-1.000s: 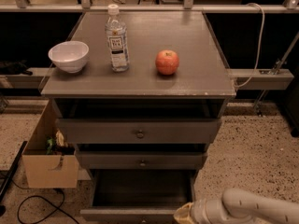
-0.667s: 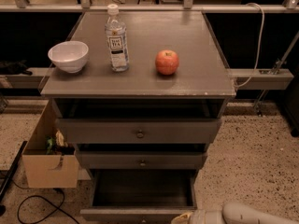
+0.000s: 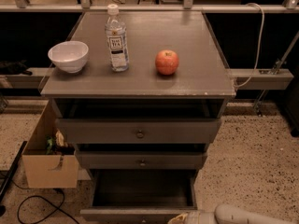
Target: Close bottom drawer
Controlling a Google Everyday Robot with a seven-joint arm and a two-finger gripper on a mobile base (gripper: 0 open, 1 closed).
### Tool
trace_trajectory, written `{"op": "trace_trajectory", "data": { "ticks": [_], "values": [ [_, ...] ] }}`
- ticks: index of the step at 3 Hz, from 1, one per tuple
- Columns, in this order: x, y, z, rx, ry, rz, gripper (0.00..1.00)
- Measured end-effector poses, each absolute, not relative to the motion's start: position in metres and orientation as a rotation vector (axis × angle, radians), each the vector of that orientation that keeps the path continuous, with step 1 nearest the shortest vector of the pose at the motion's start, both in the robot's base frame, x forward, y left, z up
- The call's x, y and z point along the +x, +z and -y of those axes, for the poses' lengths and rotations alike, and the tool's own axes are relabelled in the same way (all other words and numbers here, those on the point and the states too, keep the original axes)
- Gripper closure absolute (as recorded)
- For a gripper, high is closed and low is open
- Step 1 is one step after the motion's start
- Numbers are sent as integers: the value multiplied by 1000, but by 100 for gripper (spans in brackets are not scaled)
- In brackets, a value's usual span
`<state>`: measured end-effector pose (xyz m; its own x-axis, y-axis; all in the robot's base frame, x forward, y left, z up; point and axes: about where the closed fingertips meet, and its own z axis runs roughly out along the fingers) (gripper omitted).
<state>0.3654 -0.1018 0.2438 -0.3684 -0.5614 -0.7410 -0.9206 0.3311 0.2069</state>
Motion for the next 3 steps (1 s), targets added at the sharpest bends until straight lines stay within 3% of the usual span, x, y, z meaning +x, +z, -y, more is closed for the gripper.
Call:
{"op": "trace_trajectory", "data": {
  "ticks": [2, 3],
  "values": [
    [355, 166, 77, -1288, 959, -2140, 100],
    [354, 159, 73, -1289, 968, -2145, 77]
  ]
}}
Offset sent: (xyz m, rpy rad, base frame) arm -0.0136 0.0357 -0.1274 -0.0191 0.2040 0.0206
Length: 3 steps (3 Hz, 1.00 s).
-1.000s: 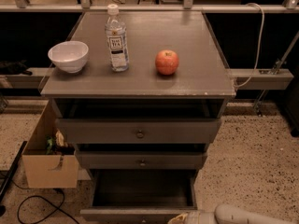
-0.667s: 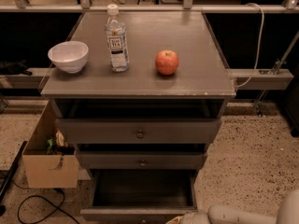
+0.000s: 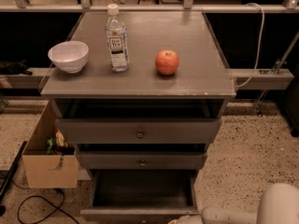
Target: Close bottom drawer
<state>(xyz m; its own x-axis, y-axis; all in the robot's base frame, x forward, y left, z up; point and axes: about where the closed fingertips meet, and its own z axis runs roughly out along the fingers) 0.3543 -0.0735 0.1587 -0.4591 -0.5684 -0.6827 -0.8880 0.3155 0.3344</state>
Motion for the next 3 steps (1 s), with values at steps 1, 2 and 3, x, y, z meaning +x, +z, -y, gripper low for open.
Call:
{"op": "trace_trajectory", "data": {
  "ticks": [1, 2, 3],
  "values": [
    [354, 159, 73, -1288, 968, -2145, 53],
    [362, 160, 73, -1248, 991, -2141, 30],
    [396, 162, 71, -1217, 1007, -2138, 7]
  ]
}}
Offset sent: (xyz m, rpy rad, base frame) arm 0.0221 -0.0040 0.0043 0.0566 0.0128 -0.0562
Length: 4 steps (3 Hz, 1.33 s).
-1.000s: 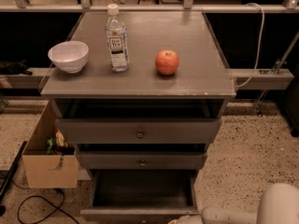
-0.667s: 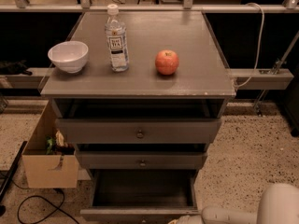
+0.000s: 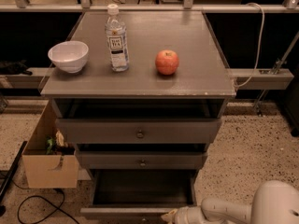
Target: Close bottom drawer
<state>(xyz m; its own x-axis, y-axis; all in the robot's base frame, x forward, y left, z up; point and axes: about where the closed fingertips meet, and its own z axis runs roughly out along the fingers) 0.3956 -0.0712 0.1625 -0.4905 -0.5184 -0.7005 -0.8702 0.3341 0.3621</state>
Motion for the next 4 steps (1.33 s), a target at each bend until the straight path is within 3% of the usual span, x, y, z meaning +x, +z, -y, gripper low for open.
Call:
{"op": "trace_trajectory", "data": {
  "ticks": [1, 2, 3, 4],
  "values": [
    [393, 163, 71, -1217, 1007, -2138, 10],
    [453, 157, 59, -1258, 964, -2163, 41],
    [450, 159, 59, -1259, 964, -2163, 64],
    [450, 159, 59, -1259, 964, -2163, 61]
  ]
}}
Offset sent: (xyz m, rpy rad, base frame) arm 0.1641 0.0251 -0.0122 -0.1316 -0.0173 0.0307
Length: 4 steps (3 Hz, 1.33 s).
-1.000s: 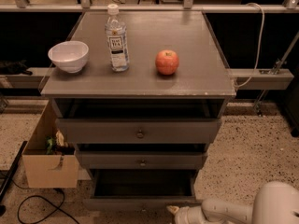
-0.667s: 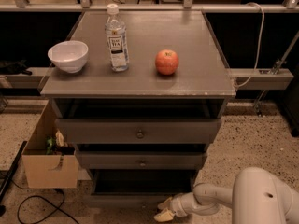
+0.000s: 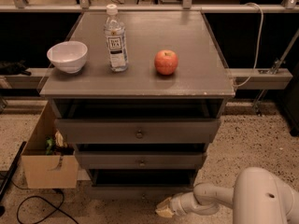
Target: Close bottom drawer
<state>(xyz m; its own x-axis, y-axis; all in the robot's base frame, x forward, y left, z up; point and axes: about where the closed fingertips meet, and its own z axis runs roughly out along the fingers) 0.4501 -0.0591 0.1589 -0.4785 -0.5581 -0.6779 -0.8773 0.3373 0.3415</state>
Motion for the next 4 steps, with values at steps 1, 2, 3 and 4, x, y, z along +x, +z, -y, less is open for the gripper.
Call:
{"op": "trace_trajectory", "data": {
  "ticks": [1, 2, 3, 4],
  "values": [
    [450, 159, 59, -1259, 964, -2163, 38],
    [456, 158, 65, -1261, 978, -2152, 15],
    [477, 153, 69, -1267, 964, -2166, 0],
    [478, 153, 69, -1267, 964, -2166, 0]
  ]
}}
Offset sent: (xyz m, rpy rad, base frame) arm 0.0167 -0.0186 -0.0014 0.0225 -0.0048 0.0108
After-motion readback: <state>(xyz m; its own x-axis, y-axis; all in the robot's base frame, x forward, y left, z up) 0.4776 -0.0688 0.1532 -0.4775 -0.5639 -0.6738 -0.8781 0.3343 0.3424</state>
